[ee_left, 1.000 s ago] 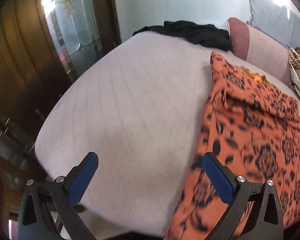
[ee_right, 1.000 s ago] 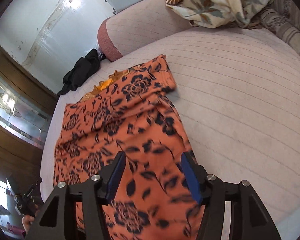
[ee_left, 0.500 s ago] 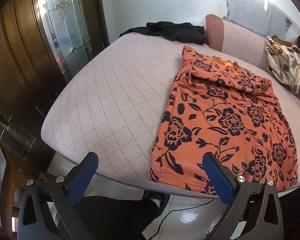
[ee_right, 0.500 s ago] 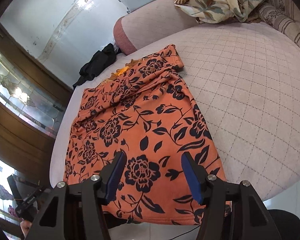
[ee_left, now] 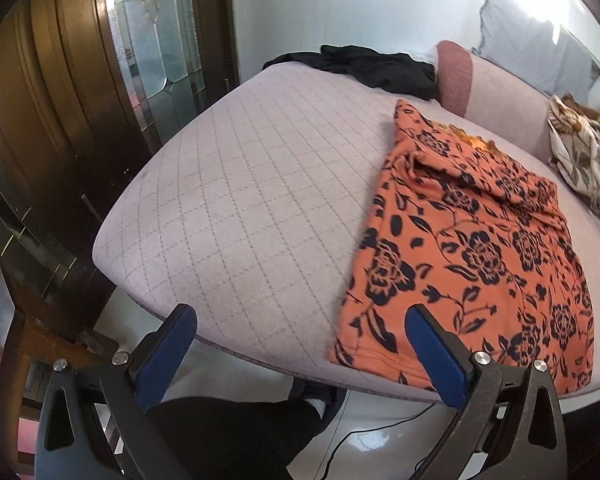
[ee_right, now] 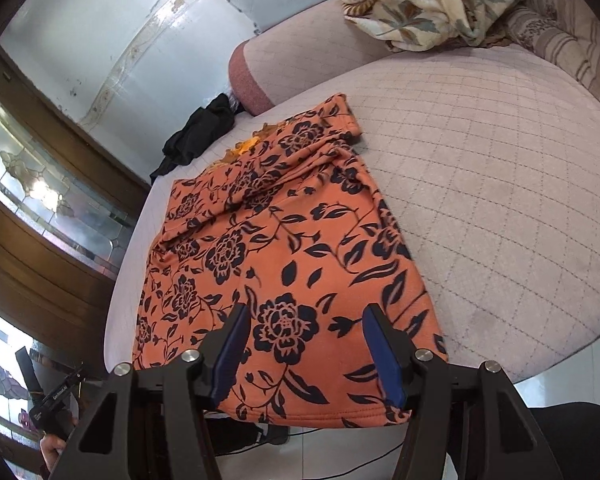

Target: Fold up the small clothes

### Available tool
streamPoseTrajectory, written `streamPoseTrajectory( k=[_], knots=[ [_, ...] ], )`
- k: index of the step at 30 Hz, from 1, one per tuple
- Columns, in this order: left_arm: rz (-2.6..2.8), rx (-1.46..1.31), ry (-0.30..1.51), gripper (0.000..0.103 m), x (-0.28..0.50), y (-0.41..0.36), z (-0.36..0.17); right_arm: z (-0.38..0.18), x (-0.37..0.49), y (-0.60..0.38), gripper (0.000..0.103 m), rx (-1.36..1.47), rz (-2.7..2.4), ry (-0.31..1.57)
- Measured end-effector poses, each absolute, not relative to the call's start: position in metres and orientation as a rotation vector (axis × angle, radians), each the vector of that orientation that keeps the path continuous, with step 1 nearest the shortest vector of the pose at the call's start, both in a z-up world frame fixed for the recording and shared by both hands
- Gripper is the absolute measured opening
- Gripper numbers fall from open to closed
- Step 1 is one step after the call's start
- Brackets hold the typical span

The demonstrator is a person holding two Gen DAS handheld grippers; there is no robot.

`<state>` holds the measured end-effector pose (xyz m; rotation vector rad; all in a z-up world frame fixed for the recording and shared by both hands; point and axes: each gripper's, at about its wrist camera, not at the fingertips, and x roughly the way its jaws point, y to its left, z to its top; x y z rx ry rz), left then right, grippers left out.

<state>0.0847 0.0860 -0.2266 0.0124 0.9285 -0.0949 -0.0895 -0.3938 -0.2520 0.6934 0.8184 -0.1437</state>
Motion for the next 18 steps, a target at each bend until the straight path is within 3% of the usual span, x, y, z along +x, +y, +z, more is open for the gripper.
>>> streamPoseTrajectory(
  k=[7,9,14,18],
  knots=[
    [-0.121,-0.058,0.995,0.102,0.108,0.101,-0.253,-0.264,-0.104,-0.413,0.062,0.708,-0.199,0.820],
    [-0.157,-0.079,1.026,0.095,0.109,0.096,-0.263,-0.271,-0.105,-0.417,0.062,0.717,-0.208,0.830],
    [-0.302,-0.055,1.089,0.059,0.111,0.068,-0.289,-0.288,-0.103,-0.422,0.062,0.754,-0.213,0.853],
    [-0.338,-0.073,1.147,0.058,0.118,0.064,-0.304,-0.299,-0.102,-0.416,0.062,0.751,-0.206,0.881]
  ],
)
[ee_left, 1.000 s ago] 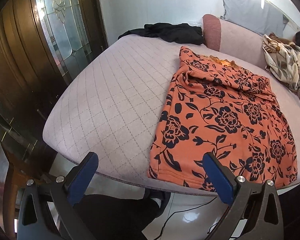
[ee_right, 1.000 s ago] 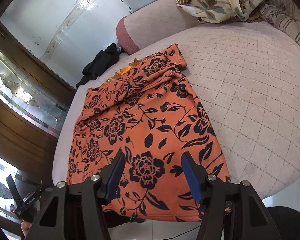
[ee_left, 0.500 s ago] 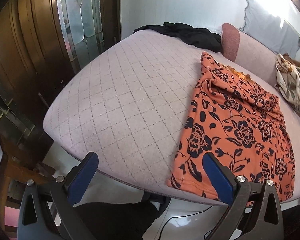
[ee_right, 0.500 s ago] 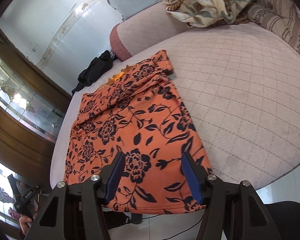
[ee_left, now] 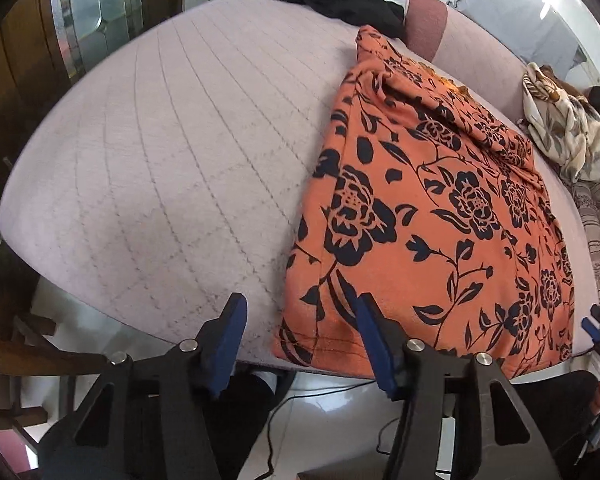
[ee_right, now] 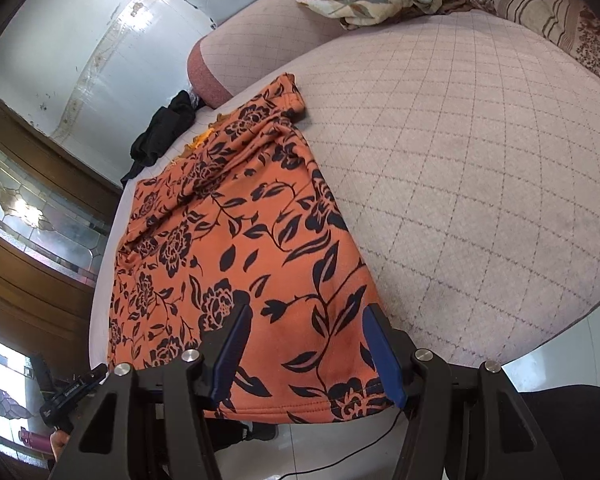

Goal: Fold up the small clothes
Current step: 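Grasp the blouse hem with the right gripper and lift it toward the collar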

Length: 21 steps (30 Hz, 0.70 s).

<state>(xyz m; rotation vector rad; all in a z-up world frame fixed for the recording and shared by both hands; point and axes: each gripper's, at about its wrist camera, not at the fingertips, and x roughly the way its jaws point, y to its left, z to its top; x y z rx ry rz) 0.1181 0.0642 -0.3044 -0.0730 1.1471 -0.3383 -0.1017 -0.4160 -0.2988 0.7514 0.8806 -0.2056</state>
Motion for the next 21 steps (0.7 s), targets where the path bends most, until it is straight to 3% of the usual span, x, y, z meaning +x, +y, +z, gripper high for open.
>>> streamPoseTrajectory(
  k=[6,7,8,11,16,17,18,19,21],
  knots=[
    [-0.459,-0.029,1.139,0.058,0.116,0.048,-0.305,-0.307,-0.107,-0.426,0.062,0.787,-0.227,0.881],
    [-0.462,-0.019,1.145,0.055,0.117,0.045,-0.306,-0.309,-0.108,-0.428,0.062,0.800,-0.230,0.877],
    [-0.465,-0.020,1.153,0.045,0.118,0.044,-0.308,-0.310,-0.108,-0.430,0.062,0.806,-0.231,0.874],
    [-0.469,-0.031,1.155,0.034,0.121,0.044,-0.311,-0.318,-0.103,-0.433,0.062,0.801,-0.242,0.886],
    [-0.485,-0.087,1.172,0.033,0.126,0.053,-0.312,-0.334,-0.093,-0.423,0.062,0.737,-0.265,0.924],
    [-0.487,-0.093,1.177,0.037,0.125,0.055,-0.312,-0.333,-0.091,-0.418,0.060,0.704,-0.252,0.936],
    [-0.490,-0.097,1.182,0.040,0.126,0.056,-0.312,-0.332,-0.088,-0.413,0.050,0.678,-0.231,0.949],
    [-0.482,-0.097,1.183,0.048,0.127,0.056,-0.311,-0.332,-0.087,-0.408,0.031,0.664,-0.209,0.961],
    [-0.440,-0.092,1.183,0.052,0.127,0.057,-0.312,-0.331,-0.085,-0.401,0.024,0.635,-0.192,0.974]
  ],
)
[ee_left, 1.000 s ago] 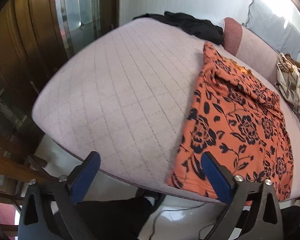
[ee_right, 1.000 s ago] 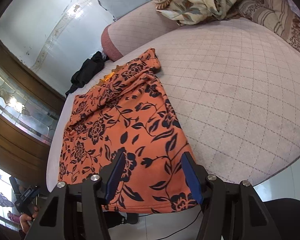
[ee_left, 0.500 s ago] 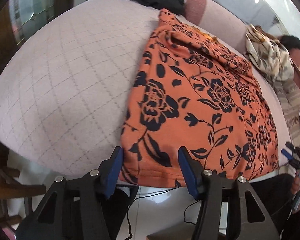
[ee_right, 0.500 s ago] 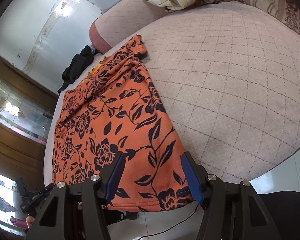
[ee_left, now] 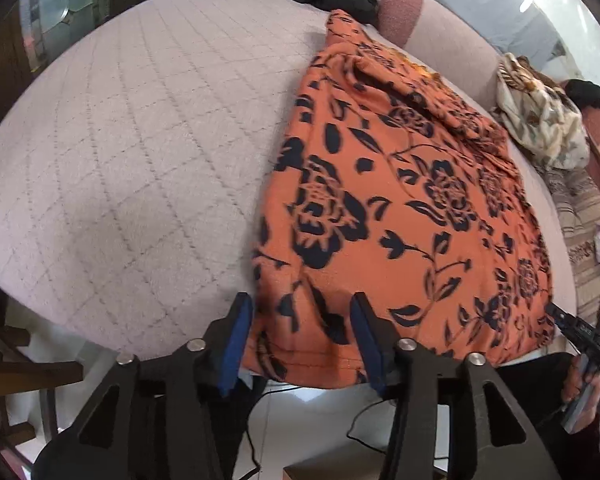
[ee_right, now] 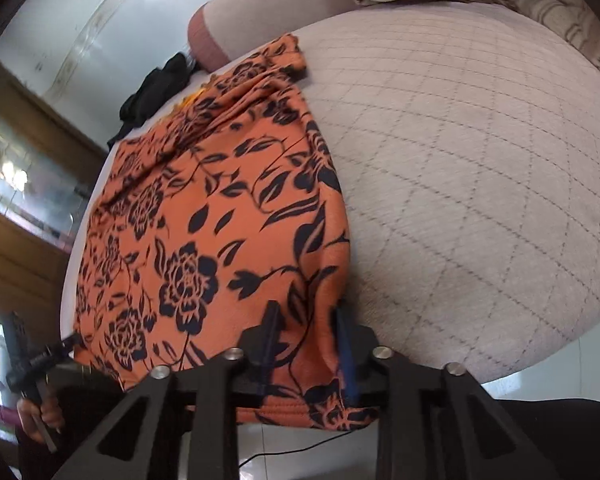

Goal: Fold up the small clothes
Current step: 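Grasp the blouse hem with the right gripper and lift it toward the collar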

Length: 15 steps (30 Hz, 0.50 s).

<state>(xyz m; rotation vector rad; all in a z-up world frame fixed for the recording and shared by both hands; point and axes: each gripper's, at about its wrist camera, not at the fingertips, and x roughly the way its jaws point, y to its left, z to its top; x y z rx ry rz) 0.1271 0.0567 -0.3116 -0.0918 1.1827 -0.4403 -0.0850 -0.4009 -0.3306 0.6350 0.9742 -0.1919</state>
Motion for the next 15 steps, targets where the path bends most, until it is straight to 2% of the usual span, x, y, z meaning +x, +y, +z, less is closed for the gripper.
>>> streamPoseTrajectory(
  k=[2,4,6,9,11,12,13,14,15],
  knots=[
    [-0.468,-0.129,1.200,0.045,0.126,0.060,-0.313,-0.328,-0.085,-0.398,0.021,0.617,-0.180,0.978],
    [-0.494,-0.141,1.201,0.031,0.124,0.061,-0.313,-0.328,-0.087,-0.401,0.021,0.630,-0.176,0.978],
    [-0.499,-0.119,1.197,0.030,0.123,0.057,-0.313,-0.329,-0.087,-0.400,0.022,0.606,-0.195,1.000],
    [-0.482,-0.134,1.207,0.031,0.125,0.056,-0.315,-0.332,-0.084,-0.397,0.035,0.580,-0.221,1.033],
    [-0.484,-0.155,1.210,0.032,0.126,0.058,-0.316,-0.331,-0.083,-0.390,0.052,0.559,-0.190,1.021],
    [-0.482,-0.165,1.213,0.031,0.126,0.059,-0.316,-0.331,-0.081,-0.385,0.052,0.537,-0.185,1.027],
    [-0.468,-0.173,1.218,0.017,0.127,0.062,-0.316,-0.331,-0.080,-0.380,0.047,0.506,-0.189,1.035],
    [-0.463,-0.179,1.225,0.009,0.129,0.063,-0.317,-0.330,-0.078,-0.376,0.023,0.463,-0.195,1.042],
    [-0.477,-0.195,1.232,0.009,0.130,0.064,-0.316,-0.329,-0.076,-0.372,0.012,0.432,-0.191,1.054]
  ],
)
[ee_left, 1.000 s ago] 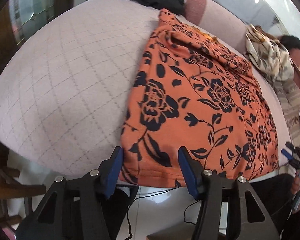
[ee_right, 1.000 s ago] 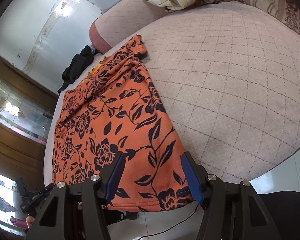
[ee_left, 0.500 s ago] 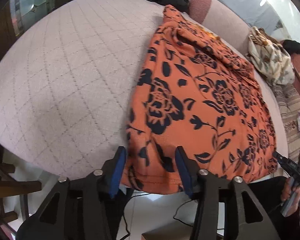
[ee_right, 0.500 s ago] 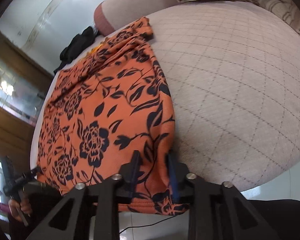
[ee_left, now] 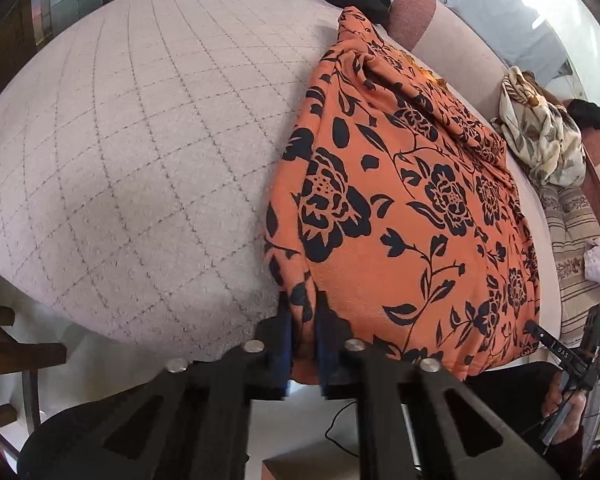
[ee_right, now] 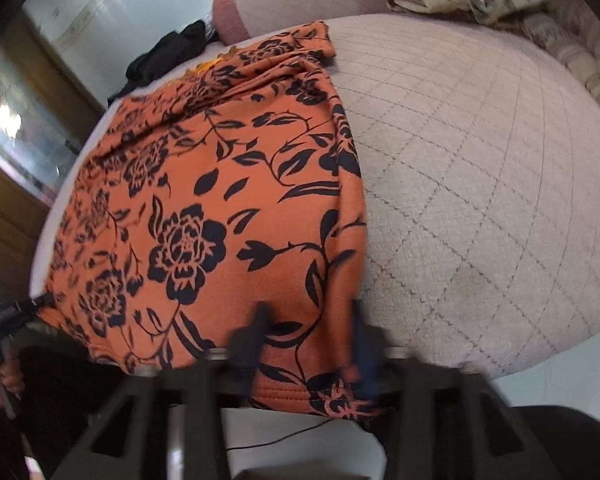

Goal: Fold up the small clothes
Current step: 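Grasp the blouse hem with the right gripper and lift it toward the collar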

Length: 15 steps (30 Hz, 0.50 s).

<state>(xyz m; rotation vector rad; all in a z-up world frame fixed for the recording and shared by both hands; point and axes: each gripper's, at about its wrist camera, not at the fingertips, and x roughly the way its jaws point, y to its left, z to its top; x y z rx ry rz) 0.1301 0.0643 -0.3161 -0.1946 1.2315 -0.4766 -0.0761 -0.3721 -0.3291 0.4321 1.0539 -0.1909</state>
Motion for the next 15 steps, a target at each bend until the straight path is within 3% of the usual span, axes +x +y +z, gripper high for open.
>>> streamPoseTrajectory(
  k=[9,15],
  knots=[
    [-0.635,-0.181,1.173,0.007,0.154,0.056,-0.254,-0.282,-0.066,-0.401,0.010,0.668,-0.032,0.955],
    [-0.675,-0.186,1.103,0.007,0.248,0.029,-0.183,-0.227,-0.006,-0.446,0.009,0.774,0.015,0.803]
  ],
)
